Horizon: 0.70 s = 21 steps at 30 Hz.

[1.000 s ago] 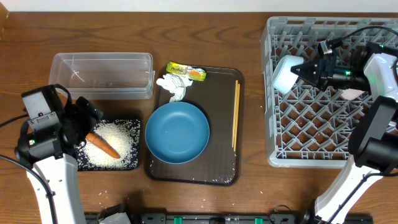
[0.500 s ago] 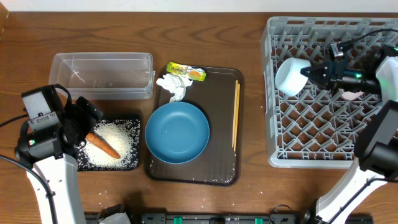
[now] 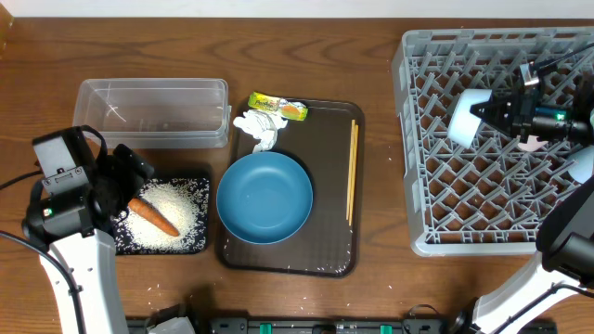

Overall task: Sort waste into correct bins and load items into the dishwasher rack
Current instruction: 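Lower the light blue bowl upright into the rack slots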

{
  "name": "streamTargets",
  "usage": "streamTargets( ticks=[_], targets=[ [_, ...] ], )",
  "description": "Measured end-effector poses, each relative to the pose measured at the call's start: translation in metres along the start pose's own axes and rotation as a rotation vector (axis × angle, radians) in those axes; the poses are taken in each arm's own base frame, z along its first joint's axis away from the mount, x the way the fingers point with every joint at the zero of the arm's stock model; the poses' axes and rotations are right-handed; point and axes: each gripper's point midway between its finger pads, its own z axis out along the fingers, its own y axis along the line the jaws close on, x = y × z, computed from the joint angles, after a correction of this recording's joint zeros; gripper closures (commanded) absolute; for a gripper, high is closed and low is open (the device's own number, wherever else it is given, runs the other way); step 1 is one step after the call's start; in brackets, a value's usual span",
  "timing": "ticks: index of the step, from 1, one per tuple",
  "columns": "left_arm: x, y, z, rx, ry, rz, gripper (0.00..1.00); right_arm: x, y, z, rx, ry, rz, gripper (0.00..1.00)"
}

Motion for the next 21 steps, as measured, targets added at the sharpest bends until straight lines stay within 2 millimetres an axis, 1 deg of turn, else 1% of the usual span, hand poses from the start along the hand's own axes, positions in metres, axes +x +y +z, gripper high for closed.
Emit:
streamTargets(
  ticks=[5,9,12,16,21],
  targets=[
    [0.0,0.0,0.0,0.0,0.0,0.0,0.03,-0.006,0.004,0.0,-0.03,-0.024,-0.024,0.99],
    [0.0,0.0,0.0,0.0,0.0,0.0,0.03,-0.005,0.004,0.0,-0.028,-0.022,-0.021,0.99],
    [0.0,0.0,0.0,0.0,0.0,0.0,0.03,-0.001,-0.002,0.0,0.01,-0.002,-0.015,0.99],
    [0.0,0.0,0.0,0.0,0.0,0.0,0.03,0.006,-0.017,-0.001,0.097,0.039,0.001,0.99],
    [0.0,0.0,0.0,0.0,0.0,0.0,0.03,0.005,-0.023,-0.008,0.135,0.029,0.021,0.99]
  ],
)
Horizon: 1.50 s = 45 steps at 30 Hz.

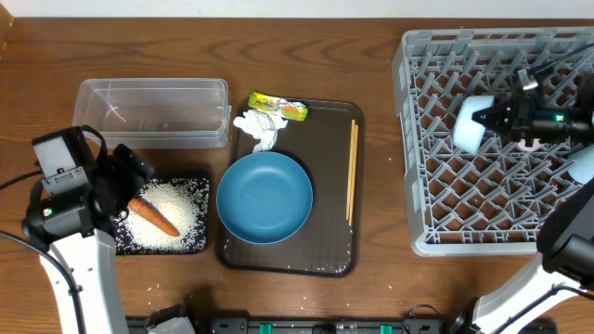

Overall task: Sort waste into correct bins and load items into the dishwasher rack
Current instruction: 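Lower the light blue bowl upright into the rack slots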

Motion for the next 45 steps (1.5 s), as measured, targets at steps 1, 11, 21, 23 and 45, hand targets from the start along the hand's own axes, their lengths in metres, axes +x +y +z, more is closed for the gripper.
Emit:
streamTargets(
  ticks=[1,11,21,23,45],
  targets=[
    [0.0,0.0,0.0,0.0,0.0,0.0,0.03,-0.001,-0.002,-0.002,0.005,-0.007,0.005,0.99],
    [0.0,0.0,0.0,0.0,0.0,0.0,0.03,-0.006,-0.019,-0.032,0.035,-0.081,0.067,0.99],
    [0.0,0.0,0.0,0.0,0.0,0.0,0.03,-0.016,0.013,-0.039,-0.158,-0.162,0.027,0.99],
    [0.0,0.0,0.0,0.0,0.0,0.0,0.03,-0.019,0.018,-0.04,-0.184,-0.18,0.003,0.99],
    [0.0,0.0,0.0,0.0,0.0,0.0,0.03,-0.011,-0.018,-0.012,-0.128,-0.157,-0.064,0.99]
  ],
)
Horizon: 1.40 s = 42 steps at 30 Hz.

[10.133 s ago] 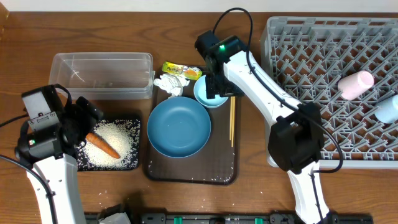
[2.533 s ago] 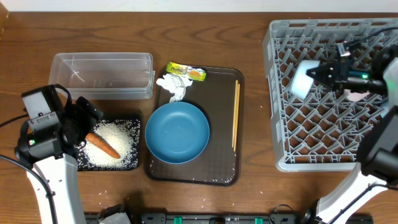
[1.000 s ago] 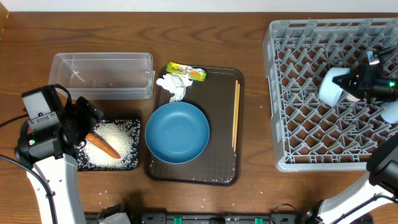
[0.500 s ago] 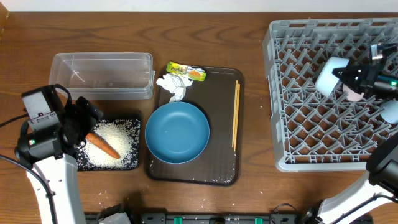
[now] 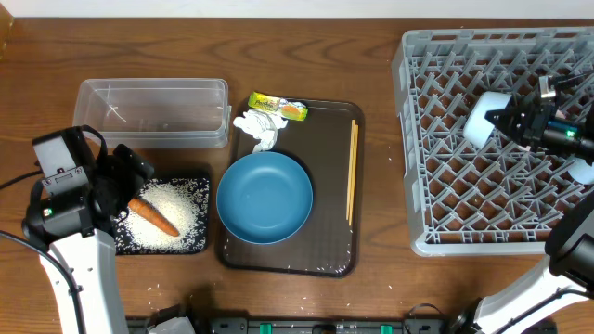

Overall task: Sort waste into correct bins and load items into the dishwasher rack
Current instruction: 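Lower the light blue bowl upright into the rack slots, then release the bowl and move the right gripper left to the chopsticks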

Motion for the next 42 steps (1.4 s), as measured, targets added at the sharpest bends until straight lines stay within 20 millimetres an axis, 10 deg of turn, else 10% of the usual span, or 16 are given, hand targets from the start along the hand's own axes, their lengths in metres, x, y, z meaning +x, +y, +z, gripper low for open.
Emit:
streamTargets(
  ticks=[19,23,26,33,42],
  targets=[
    [0.0,0.0,0.0,0.0,0.0,0.0,0.03,0.014,-0.011,-0.048,0.318,-0.012,0.198,0.5],
    [0.0,0.0,0.0,0.0,0.0,0.0,0.03,0.012,0.019,-0.065,0.412,-0.069,0.147,0.35],
    [0.0,0.0,0.0,0.0,0.0,0.0,0.03,0.015,0.051,-0.079,0.48,-0.13,0.09,0.01],
    [0.0,0.0,0.0,0.0,0.0,0.0,0.03,0.035,0.112,-0.106,0.621,-0.252,-0.047,0.01],
    [0.0,0.0,0.0,0.0,0.0,0.0,0.03,0.082,0.204,-0.083,0.479,-0.276,-0.263,0.01]
  ],
)
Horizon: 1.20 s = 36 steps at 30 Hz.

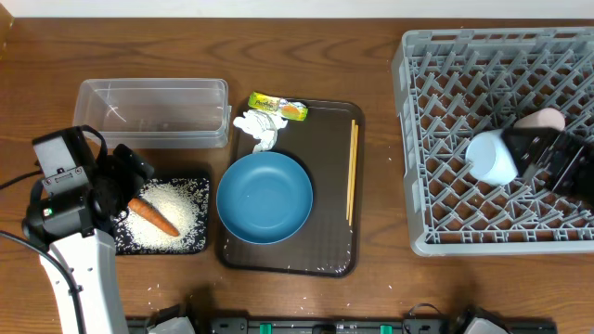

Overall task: Sort waste into correct bins and load items into the dishwasher rack
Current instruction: 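Release the bowl and move the right gripper left to the chopsticks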

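Observation:
The grey dishwasher rack (436,139) fills the right side of the overhead view. A white cup (490,158) lies on its side low over the rack's middle, with my right gripper (522,156) shut on its right end. A pink item (541,119) rests in the rack just behind the gripper. On the brown tray (329,237) are a blue bowl (264,197), wooden chopsticks (352,172), crumpled white paper (259,128) and a yellow-green wrapper (278,107). My left gripper (125,178) hangs by the carrot (153,216); its jaws are obscured.
A clear plastic bin (153,111) stands at the back left. A black tray (190,243) holding rice and the carrot sits in front of it. Stray rice grains dot the table near the front edge.
My right gripper has moved with the white cup toward the front and right of the rack, and lower. The pink item it covered now shows. The left arm has not moved.
My right gripper held the white cup above the rack's back middle, reaching in from the right. At each later moment it was a little farther right with the cup. Now the cup is nearer the front, low over the rack. Everything on the left stayed still.

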{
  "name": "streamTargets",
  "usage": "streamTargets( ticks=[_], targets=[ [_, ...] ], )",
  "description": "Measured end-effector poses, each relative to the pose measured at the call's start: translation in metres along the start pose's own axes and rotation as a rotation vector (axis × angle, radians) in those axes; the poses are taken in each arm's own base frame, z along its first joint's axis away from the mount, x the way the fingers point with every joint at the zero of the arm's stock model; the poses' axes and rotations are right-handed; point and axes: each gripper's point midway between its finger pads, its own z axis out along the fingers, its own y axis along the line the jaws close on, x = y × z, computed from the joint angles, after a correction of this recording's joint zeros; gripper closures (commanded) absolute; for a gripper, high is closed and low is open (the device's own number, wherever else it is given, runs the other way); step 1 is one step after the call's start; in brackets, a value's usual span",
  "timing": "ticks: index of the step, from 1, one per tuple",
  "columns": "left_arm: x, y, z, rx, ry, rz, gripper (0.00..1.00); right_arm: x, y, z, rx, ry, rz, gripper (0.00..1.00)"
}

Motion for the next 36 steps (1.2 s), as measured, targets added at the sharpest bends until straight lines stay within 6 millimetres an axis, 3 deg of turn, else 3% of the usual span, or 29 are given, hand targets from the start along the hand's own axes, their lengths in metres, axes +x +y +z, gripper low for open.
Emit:
streamTargets(
  ticks=[3,6,10,15,20,24,27,30,34,36],
  targets=[
    [0.0,0.0,0.0,0.0,0.0,0.0,0.03,0.008,0.031,-0.007,-0.085,-0.01,-0.07,0.01],
    [0.0,0.0,0.0,0.0,0.0,0.0,0.03,0.018,0.049,-0.009,-0.127,0.005,-0.117,0.03],
    [0.0,0.0,0.0,0.0,0.0,0.0,0.03,0.029,0.054,-0.006,-0.131,0.05,-0.13,0.11],
    [0.0,0.0,0.0,0.0,0.0,0.0,0.03,0.041,0.06,0.007,-0.136,0.125,-0.148,0.07],
    [0.0,0.0,0.0,0.0,0.0,0.0,0.03,0.058,0.066,0.035,-0.092,0.242,-0.199,0.07],
    [0.0,0.0,0.0,0.0,0.001,0.0,0.03,0.076,0.074,0.079,-0.021,0.367,-0.241,0.08],
    [0.0,0.0,0.0,0.0,0.0,0.0,0.03,0.091,0.078,0.124,0.054,0.443,-0.274,0.09],
    [0.0,0.0,0.0,0.0,0.0,0.0,0.03,0.109,0.075,0.181,0.167,0.502,-0.285,0.14],
    [0.0,0.0,0.0,0.0,0.0,0.0,0.03,0.137,0.052,0.248,0.29,0.586,-0.252,0.17],
    [0.0,0.0,0.0,0.0,0.0,0.0,0.03,0.148,0.038,0.273,0.336,0.626,-0.236,0.2]
  ],
)
